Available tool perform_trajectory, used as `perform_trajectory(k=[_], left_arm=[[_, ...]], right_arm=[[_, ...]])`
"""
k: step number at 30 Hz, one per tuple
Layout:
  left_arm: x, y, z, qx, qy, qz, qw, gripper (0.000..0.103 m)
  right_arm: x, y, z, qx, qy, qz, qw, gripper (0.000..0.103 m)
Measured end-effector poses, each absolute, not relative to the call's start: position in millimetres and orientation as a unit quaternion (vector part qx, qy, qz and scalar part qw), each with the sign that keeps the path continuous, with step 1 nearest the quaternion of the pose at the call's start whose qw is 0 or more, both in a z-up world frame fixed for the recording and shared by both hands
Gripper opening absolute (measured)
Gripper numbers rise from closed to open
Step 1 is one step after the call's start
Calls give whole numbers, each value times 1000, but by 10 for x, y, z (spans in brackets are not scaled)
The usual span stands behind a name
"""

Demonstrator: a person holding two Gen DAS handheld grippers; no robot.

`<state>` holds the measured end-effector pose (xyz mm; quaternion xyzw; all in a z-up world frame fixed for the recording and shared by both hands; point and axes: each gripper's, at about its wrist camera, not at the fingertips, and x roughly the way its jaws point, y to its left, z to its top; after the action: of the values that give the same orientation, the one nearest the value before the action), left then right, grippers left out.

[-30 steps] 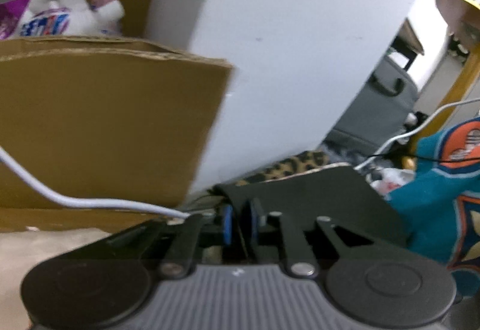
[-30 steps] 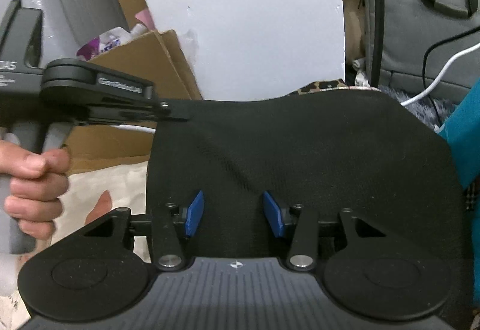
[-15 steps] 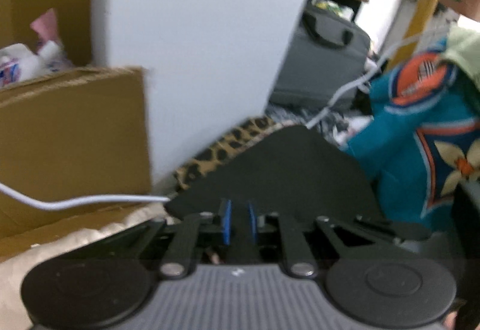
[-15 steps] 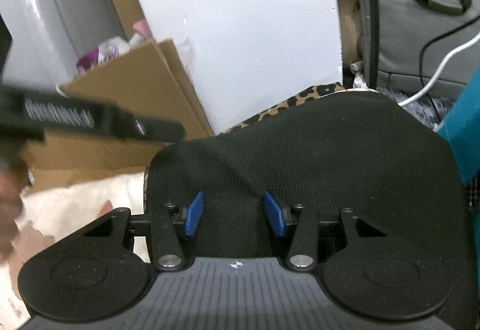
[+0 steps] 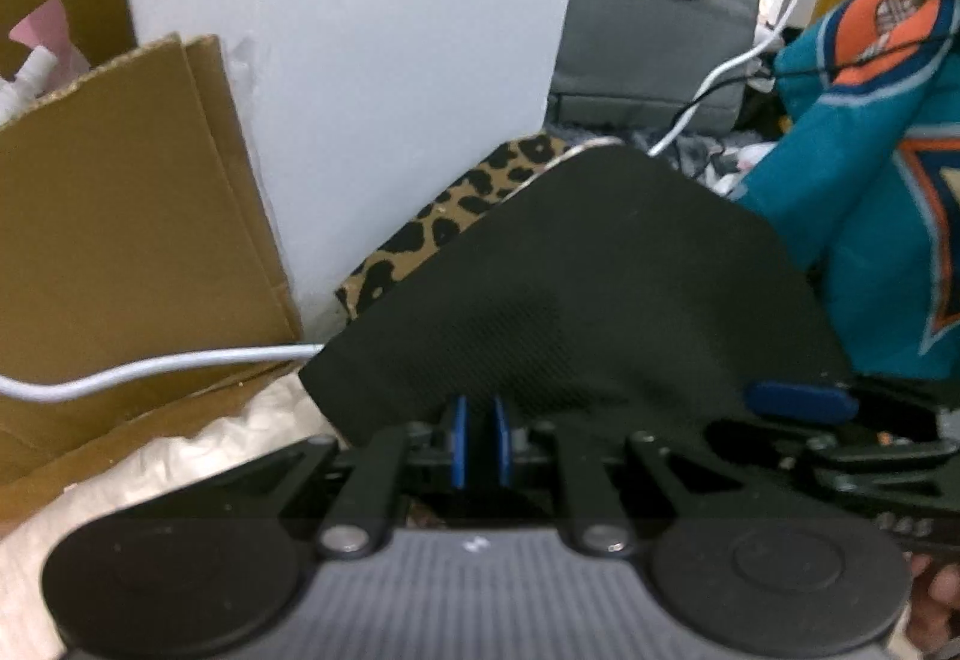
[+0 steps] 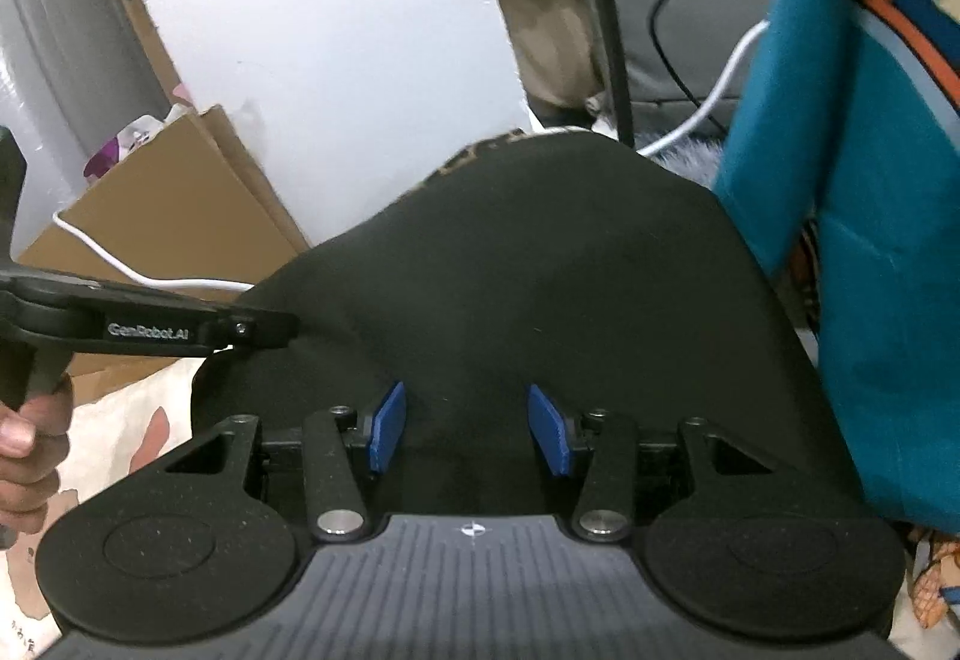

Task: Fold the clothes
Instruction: 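Lower the folded shorts onto the leopard-print cloth with both tools, then open both tools and release the folded shorts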

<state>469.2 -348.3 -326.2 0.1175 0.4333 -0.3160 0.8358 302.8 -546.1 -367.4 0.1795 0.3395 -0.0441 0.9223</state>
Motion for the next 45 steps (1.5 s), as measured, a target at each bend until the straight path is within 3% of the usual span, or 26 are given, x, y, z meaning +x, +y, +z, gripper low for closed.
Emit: perform_trajectory(k=[6,9,16,19,21,23,35,45], left_arm=[[4748,-3519,-3308,126,437,-306,836,12],[4727,-3528,-3180,141,437,-297,837,7],[4486,-3436,-2887,126,421,-334,834,9],[4360,-3477,-2894,131,413,-351,830,29],[4271,-3516,-2923,140,406,-360,828,50],[4247,-3563,-3030,144,404,-363,827,57],[4340,-3460,-3295,146,423,-376,811,66],[4262,-3176,-3050,115,440,-348,820,65]], right_arm=[[2929,-5613,-3783,171,356,-67,916,54],[2836,-5721,-3820,171,362,-84,913,53],[2634,-5819,-3728,173,356,-107,912,52],[2615,-5790,-3677,185,347,-95,914,52],[2636,-5737,-3657,188,344,-85,916,52],[2683,-5659,-3652,186,347,-72,916,55],[2921,-5232,-3731,147,394,-44,906,80],[2910,-5198,-3632,154,391,-83,904,80]])
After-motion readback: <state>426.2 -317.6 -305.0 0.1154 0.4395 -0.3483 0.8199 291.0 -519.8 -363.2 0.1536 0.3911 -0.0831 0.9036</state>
